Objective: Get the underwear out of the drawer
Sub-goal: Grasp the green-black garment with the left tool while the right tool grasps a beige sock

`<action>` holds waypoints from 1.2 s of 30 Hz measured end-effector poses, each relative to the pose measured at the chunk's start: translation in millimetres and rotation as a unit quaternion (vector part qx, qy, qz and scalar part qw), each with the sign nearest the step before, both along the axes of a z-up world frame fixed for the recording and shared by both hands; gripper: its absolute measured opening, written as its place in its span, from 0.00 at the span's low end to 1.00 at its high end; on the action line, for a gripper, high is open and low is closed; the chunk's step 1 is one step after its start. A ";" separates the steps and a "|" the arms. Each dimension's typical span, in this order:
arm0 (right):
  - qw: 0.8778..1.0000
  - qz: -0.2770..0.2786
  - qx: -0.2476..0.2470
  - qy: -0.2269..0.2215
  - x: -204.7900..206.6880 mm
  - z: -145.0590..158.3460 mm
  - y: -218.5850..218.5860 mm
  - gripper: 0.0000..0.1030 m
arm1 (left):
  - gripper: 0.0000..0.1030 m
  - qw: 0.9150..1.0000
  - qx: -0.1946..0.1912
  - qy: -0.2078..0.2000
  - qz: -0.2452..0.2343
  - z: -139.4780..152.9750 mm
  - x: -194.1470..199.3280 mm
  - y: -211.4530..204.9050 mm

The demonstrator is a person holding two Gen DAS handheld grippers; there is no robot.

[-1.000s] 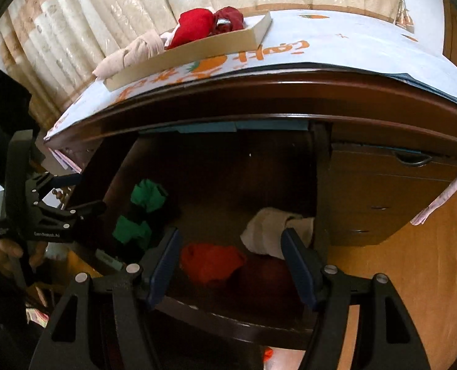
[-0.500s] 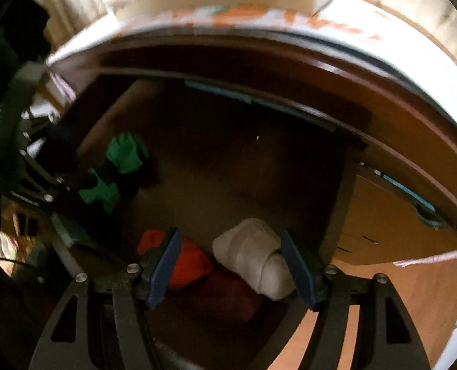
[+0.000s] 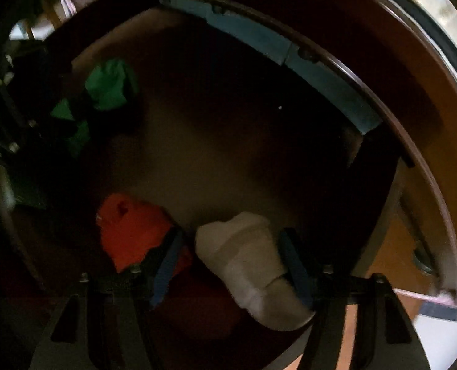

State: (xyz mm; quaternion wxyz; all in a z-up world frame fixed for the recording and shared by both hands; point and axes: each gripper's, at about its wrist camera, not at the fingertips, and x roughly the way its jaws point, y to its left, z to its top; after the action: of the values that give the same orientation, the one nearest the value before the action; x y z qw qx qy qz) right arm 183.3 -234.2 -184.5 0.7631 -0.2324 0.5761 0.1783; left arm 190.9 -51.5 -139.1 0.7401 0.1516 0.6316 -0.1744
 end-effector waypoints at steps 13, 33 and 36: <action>0.998 -0.016 -0.054 0.014 0.9 -6.0 -1.1 0.39 | 0.40 0.997 -0.046 0.055 0.011 -13.2 11.5 -1.3; 0.900 -0.204 0.383 -0.031 -24.7 110.1 -90.3 0.38 | 0.19 0.984 -0.154 -0.089 0.024 86.1 -28.8 48.9; 0.891 -0.203 0.406 -0.032 -26.3 113.5 -74.9 0.38 | 0.19 0.980 -0.162 -0.111 0.023 108.0 -33.1 57.5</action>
State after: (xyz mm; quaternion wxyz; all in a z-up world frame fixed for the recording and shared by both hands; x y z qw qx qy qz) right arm 157.0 -309.1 -71.0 0.8283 0.2138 0.4637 0.2307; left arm 157.8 5.9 -31.1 0.8238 0.0340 0.5126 -0.2397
